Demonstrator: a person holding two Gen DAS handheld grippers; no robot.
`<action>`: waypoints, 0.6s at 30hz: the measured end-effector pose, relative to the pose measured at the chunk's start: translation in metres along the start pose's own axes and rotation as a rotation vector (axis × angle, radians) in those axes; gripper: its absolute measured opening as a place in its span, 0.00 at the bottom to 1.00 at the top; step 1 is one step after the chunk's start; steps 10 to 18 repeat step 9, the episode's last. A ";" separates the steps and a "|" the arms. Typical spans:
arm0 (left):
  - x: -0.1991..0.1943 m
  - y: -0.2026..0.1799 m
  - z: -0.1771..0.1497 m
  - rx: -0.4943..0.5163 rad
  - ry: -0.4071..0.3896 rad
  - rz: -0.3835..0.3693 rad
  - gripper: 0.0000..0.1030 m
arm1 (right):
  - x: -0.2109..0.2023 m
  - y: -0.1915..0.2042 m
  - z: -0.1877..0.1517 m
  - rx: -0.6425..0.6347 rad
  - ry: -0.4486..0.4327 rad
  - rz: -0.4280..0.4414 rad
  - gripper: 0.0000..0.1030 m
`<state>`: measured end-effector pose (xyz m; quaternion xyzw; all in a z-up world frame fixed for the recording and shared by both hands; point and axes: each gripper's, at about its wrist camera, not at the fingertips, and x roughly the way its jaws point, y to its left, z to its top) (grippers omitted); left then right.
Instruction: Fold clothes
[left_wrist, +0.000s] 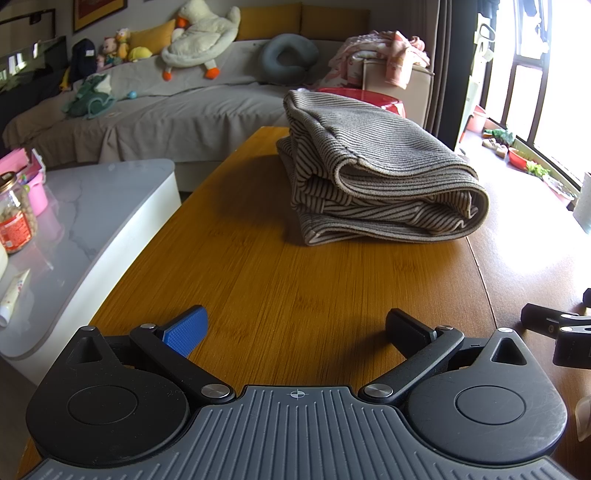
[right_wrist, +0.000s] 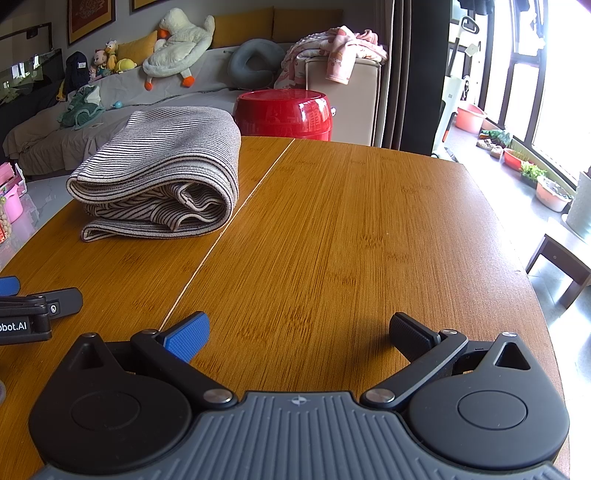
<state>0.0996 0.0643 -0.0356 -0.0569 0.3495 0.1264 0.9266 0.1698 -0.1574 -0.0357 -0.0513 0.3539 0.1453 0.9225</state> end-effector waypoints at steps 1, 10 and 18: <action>-0.001 0.002 0.000 -0.009 -0.007 -0.012 1.00 | 0.000 0.000 0.000 0.000 0.000 0.000 1.00; -0.008 0.021 0.002 -0.083 -0.066 -0.104 1.00 | -0.003 0.008 -0.003 0.008 -0.012 -0.038 1.00; -0.008 0.021 0.002 -0.083 -0.066 -0.104 1.00 | -0.003 0.008 -0.003 0.008 -0.012 -0.038 1.00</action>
